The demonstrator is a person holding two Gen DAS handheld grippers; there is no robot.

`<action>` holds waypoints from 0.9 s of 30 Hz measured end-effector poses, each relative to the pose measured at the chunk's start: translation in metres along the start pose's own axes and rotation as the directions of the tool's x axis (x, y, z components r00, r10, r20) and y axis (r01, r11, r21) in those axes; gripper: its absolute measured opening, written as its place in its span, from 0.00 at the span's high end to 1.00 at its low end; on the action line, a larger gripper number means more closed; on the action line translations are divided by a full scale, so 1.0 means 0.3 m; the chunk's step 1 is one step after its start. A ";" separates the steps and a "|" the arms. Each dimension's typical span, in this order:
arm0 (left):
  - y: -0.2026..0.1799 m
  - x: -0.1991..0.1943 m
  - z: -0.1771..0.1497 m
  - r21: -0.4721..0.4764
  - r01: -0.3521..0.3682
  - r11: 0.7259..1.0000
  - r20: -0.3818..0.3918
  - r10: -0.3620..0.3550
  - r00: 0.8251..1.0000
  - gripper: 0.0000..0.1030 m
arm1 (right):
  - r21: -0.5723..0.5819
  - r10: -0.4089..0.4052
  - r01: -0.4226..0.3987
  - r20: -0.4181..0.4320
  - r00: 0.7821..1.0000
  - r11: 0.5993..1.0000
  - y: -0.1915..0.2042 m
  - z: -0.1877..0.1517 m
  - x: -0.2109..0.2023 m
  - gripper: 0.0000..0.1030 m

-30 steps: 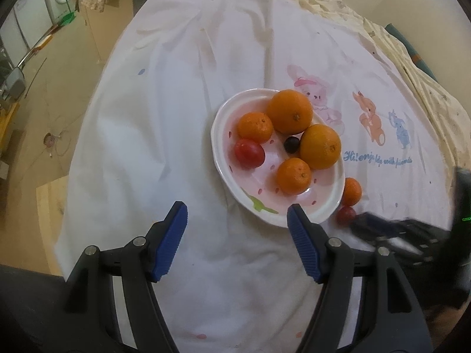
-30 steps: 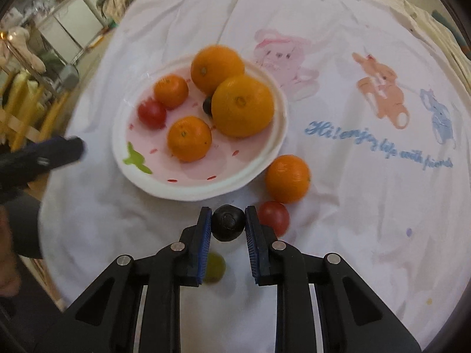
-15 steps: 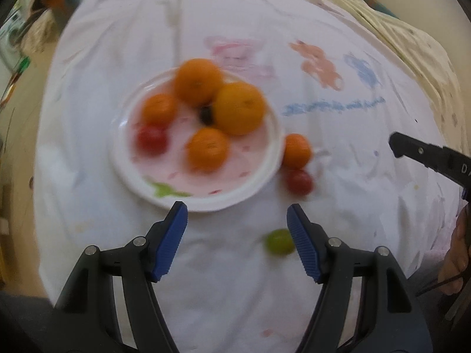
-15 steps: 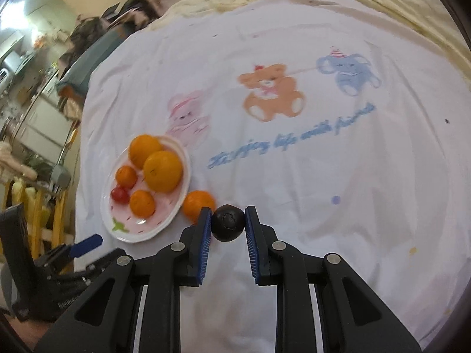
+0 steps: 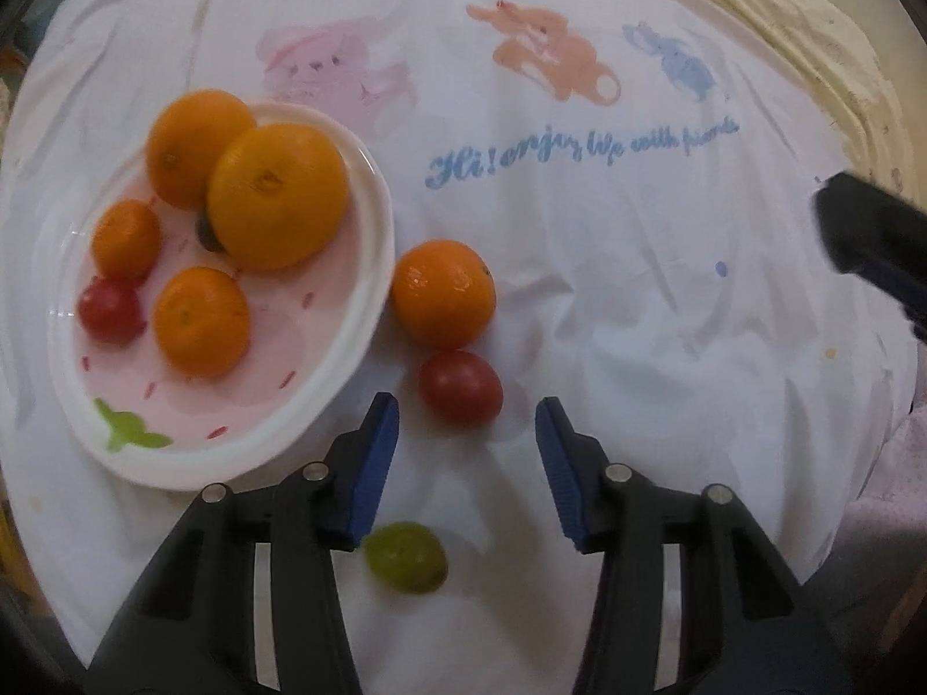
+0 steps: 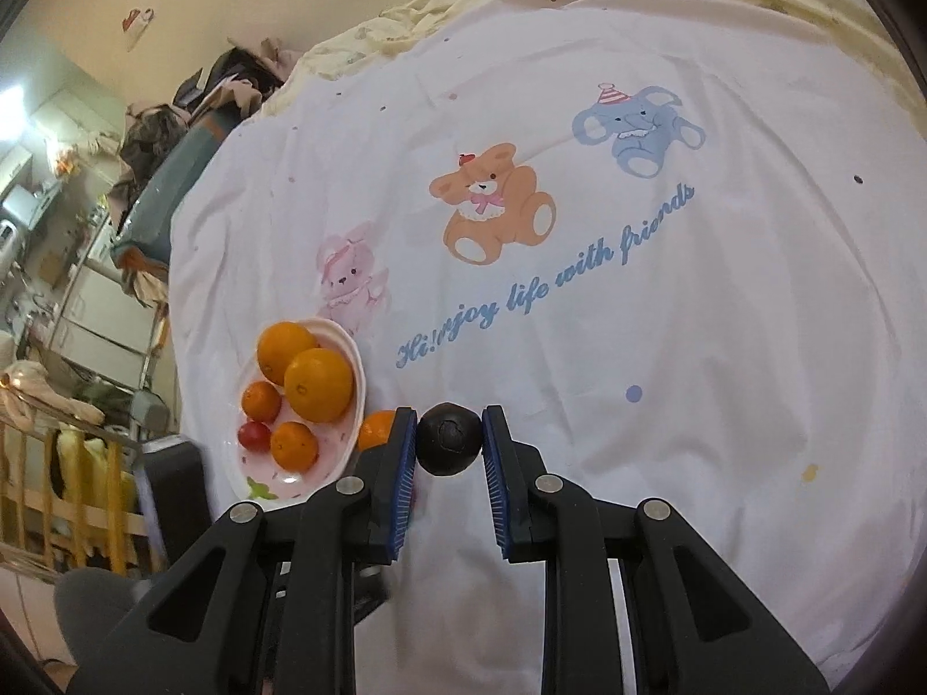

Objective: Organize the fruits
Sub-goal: 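Grasp the red cherry tomato with the left tool while the right tool holds the grape, then lower the cherry tomato and grape onto the plate and open both tools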

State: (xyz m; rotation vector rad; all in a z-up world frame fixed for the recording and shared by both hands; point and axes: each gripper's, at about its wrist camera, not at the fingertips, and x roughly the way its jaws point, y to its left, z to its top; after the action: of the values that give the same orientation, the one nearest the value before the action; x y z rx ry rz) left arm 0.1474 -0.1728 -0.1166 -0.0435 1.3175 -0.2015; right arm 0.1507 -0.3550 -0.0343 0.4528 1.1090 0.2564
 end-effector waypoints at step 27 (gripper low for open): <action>0.269 -0.371 -0.095 -0.004 -0.015 1.000 0.129 0.016 0.991 0.73 | -0.137 0.031 -0.034 -0.027 0.999 0.990 0.151 -0.014 0.044 0.77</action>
State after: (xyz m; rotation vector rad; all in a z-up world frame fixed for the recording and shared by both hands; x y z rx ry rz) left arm 0.1034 -0.0721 -0.0290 -0.0481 1.1887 -0.1804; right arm 0.1537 -0.3086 -0.0249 0.3462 1.1011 0.3653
